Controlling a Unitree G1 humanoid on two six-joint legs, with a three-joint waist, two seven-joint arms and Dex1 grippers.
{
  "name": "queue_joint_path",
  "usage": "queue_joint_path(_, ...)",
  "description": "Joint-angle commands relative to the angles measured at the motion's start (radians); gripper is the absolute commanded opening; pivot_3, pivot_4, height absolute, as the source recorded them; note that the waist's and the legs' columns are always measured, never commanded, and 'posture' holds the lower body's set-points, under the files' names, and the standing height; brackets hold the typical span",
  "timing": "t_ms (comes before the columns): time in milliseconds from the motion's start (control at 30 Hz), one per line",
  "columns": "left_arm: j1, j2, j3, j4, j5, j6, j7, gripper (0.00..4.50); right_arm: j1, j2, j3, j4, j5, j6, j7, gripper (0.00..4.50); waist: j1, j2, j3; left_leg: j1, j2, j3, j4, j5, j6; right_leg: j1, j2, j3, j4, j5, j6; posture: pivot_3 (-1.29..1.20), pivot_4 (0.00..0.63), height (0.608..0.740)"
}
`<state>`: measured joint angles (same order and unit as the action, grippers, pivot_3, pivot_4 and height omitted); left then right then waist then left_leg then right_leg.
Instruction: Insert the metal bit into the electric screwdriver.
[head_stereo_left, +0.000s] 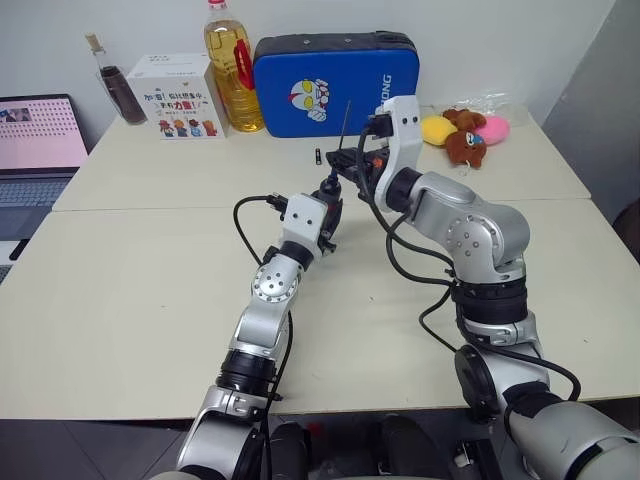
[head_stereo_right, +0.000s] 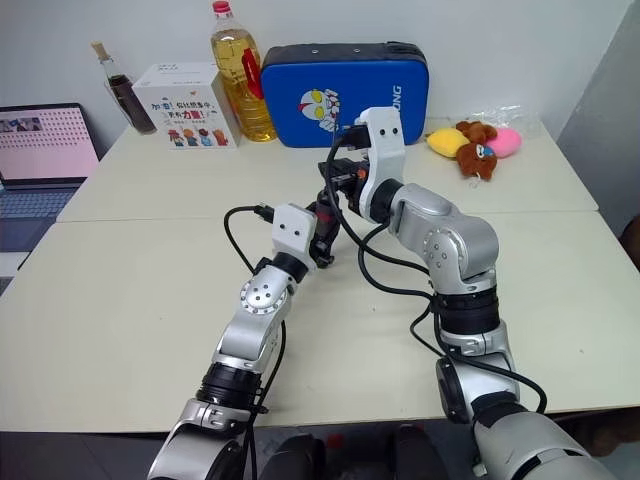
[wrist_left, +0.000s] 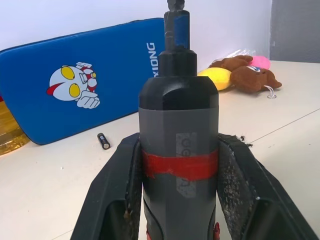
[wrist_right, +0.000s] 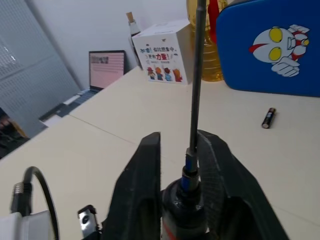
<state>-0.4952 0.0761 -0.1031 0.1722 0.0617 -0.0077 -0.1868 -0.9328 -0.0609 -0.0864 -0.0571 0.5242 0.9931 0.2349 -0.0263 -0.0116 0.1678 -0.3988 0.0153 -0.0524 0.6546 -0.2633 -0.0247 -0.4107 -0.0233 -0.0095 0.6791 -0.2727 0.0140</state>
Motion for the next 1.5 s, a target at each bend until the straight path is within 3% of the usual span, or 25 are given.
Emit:
queue_joint_path(33,-0.037,0.007,0.007,-0.019,-0.005,-0.01,-0.007,1.69,-0.077,-0.006,-0.119,-0.057,0.117,0.069,-0.013,2.14,0.0,0.0,0.0,0.0,0.0,0.0,0.0,0.0,0.0,0.0,0.0,0.0,0.0,0.0,0.0,0.0,0.15,0.74)
queue_joint_path(233,-0.06,0.028,0.015,-0.003,-0.041,0.005,-0.062,1.69,-0.099,-0.077,-0.254,-0.106,0.267,0.195,-0.021,3.51,0.001,0.0,0.0,0.0,0.0,0.0,0.0,0.0,0.0,0.0,0.0,0.0,0.0,0.0,0.0,0.0,0.15,0.74)
queue_joint_path(367,-0.095,0.076,0.052,-0.004,-0.119,0.06,-0.162,1.69,-0.042,-0.207,-0.27,-0.161,0.33,0.251,0.054,4.39,0.002,0.0,0.0,-0.001,-0.001,0.0,0.0,0.0,0.0,0.0,-0.001,0.0,-0.001,0.0,0.0,0.0,0.15,0.74)
queue_joint_path(467,-0.143,0.148,0.081,-0.002,-0.183,0.132,-0.264,1.69,0.026,-0.336,-0.232,-0.208,0.311,0.23,0.124,4.45,0.0,0.0,0.0,-0.001,-0.001,-0.001,0.0,0.0,0.0,0.0,0.0,0.0,-0.001,0.0,0.0,0.0,0.15,0.74)
queue_joint_path(600,-0.251,0.414,0.102,0.017,-0.26,0.29,-0.562,1.69,0.213,-0.573,-0.123,-0.343,0.221,0.079,0.324,4.45,-0.003,-0.001,0.002,-0.001,0.0,-0.001,0.0,0.0,0.0,0.0,0.001,-0.001,-0.001,0.0,0.0,0.0,0.15,0.74)
queue_joint_path(667,-0.284,0.542,0.085,0.04,-0.266,0.321,-0.704,1.69,0.296,-0.641,-0.1,-0.389,0.2,0.012,0.391,4.45,-0.011,-0.002,0.007,0.0,0.0,0.0,-0.001,0.0,0.0,-0.001,0.003,-0.002,-0.001,-0.001,0.0,0.0,0.15,0.74)
queue_joint_path(733,-0.312,0.686,0.042,0.085,-0.246,0.293,-0.886,1.69,0.402,-0.705,-0.075,-0.432,0.142,-0.092,0.456,4.45,-0.017,-0.002,0.008,0.002,0.0,0.001,-0.004,0.0,0.001,-0.001,0.003,0.0,-0.002,-0.001,0.0,0.0,0.15,0.74)
queue_joint_path(900,-0.352,0.859,-0.079,0.257,-0.126,0.111,-1.141,1.69,0.613,-0.732,-0.05,-0.521,0.067,-0.251,0.503,4.45,-0.005,-0.003,0.009,0.004,0.0,0.002,-0.008,0.0,0.0,-0.001,0.003,-0.001,-0.003,-0.002,0.0,0.0,0.15,0.74)
queue_joint_path(1000,-0.377,0.857,-0.132,0.379,-0.049,-0.034,-1.158,1.69,0.682,-0.723,-0.024,-0.55,0.024,-0.32,0.503,4.45,-0.002,-0.005,0.012,0.003,0.0,0.002,-0.007,0.0,0.0,-0.001,0.003,-0.001,-0.003,-0.002,0.0,0.0,0.15,0.74)
queue_joint_path(1133,-0.437,0.776,-0.188,0.602,0.064,-0.243,-1.061,1.69,0.744,-0.699,0.024,-0.568,-0.036,-0.4,0.495,4.45,0.009,-0.011,0.016,0.002,0.0,0.001,-0.005,0.0,0.0,-0.001,0.002,-0.003,-0.002,-0.002,0.0,0.0,0.15,0.74)
queue_joint_path(1300,-0.508,0.654,-0.215,0.825,0.129,-0.377,-1.002,1.69,0.794,-0.695,0.08,-0.563,-0.098,-0.478,0.514,4.45,0.025,-0.013,0.016,0.0,-0.001,0.0,-0.001,0.0,0.0,-0.001,0.001,-0.004,-0.001,-0.002,0.0,0.0,0.15,0.74)
queue_joint_path(1333,-0.517,0.645,-0.214,0.851,0.137,-0.392,-1.0,2.36,0.793,-0.694,0.082,-0.557,-0.103,-0.485,0.514,4.5,0.025,-0.013,0.016,0.0,-0.001,0.0,0.001,0.0,0.0,0.0,0.001,-0.004,-0.001,-0.002,0.0,0.0,0.15,0.74)
queue_joint_path(1500,-0.55,0.627,-0.203,0.927,0.158,-0.443,-1.01,3.41,0.76,-0.689,0.079,-0.534,-0.105,-0.479,0.51,4.5,0.023,-0.013,0.017,-0.001,-0.001,0.0,0.004,0.0,0.0,0.0,0.001,-0.004,0.001,-0.002,0.001,0.0,0.15,0.74)
